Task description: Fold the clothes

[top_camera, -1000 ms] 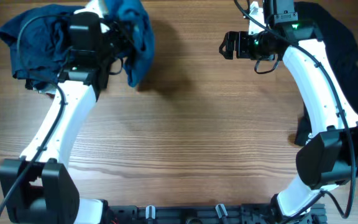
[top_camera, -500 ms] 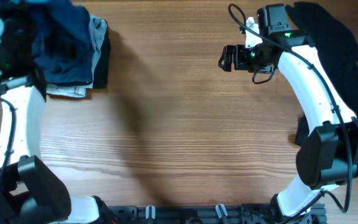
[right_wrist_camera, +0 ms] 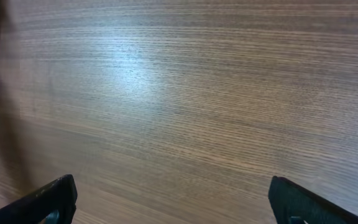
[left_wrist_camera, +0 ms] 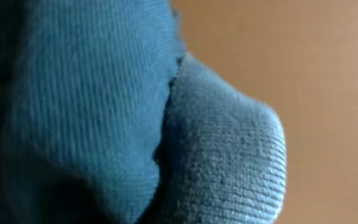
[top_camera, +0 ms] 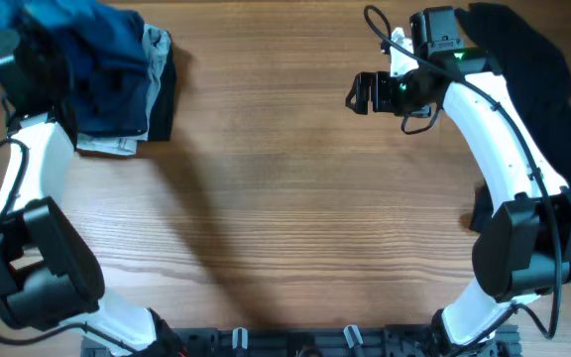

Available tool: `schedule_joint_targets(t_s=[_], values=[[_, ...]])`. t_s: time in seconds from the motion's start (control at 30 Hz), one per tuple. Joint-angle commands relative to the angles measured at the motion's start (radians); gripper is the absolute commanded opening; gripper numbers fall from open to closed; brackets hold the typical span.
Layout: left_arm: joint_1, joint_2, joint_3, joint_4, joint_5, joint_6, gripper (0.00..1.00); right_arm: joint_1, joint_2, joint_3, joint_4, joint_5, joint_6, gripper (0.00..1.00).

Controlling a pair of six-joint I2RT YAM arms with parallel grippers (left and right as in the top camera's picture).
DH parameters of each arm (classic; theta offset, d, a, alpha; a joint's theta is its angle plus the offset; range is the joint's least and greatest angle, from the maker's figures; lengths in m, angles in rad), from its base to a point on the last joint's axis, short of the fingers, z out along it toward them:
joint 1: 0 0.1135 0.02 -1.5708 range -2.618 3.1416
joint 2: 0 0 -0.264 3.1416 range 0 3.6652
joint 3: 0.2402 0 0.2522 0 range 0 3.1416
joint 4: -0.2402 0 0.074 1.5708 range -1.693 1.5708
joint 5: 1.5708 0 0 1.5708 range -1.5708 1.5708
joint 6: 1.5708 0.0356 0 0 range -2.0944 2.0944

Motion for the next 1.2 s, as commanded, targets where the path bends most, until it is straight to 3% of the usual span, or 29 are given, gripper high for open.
schedule_joint_targets(t_s=[0.0, 0.03, 0.1, 0.27, 0.43, 0.63, 0.77, 0.87, 1.0, 1.17], values=[[0.018, 0.01, 0.016, -0.241, -0.017, 0.265, 0.34, 0.001, 0.002, -0.006, -0.003, -0.018, -0.027, 1.0], [0.024, 0.007, 0.016, -0.34, -0.017, 0.314, 0.46, 0.001, 0.002, -0.006, 0.002, -0.019, -0.026, 0.99], [0.027, -0.009, 0.016, -0.51, -0.017, 0.372, 0.61, 0.001, 0.002, -0.006, 0.018, -0.038, -0.026, 0.99], [0.027, -0.128, 0.016, -0.809, -0.017, 0.592, 0.76, 0.001, 0.002, -0.006, 0.027, -0.063, -0.027, 0.99], [0.027, -0.315, 0.016, -1.035, -0.017, 0.766, 0.98, 0.001, 0.002, -0.006, 0.027, -0.067, -0.027, 1.0], [0.026, -0.447, 0.016, -1.203, 0.096, 0.922, 1.0, 0.001, -0.002, 0.072, 0.042, -0.071, -0.06, 0.99], [0.026, -0.475, 0.016, -1.153, 0.187, 1.077, 1.0, 0.001, -0.04, 0.146, 0.065, -0.069, -0.122, 0.99], [0.026, -0.475, 0.016, -1.072, 0.213, 1.101, 1.0, 0.001, -0.069, 0.155, 0.073, -0.071, -0.131, 0.99], [0.001, -0.545, 0.016, -1.028, 0.373, 1.246, 1.0, 0.001, -0.161, 0.155, 0.111, -0.059, -0.218, 0.97], [-0.095, -0.758, 0.016, -1.075, 0.373, 1.362, 1.0, 0.001, -0.358, 0.155, 0.229, 0.189, -0.251, 0.99]])
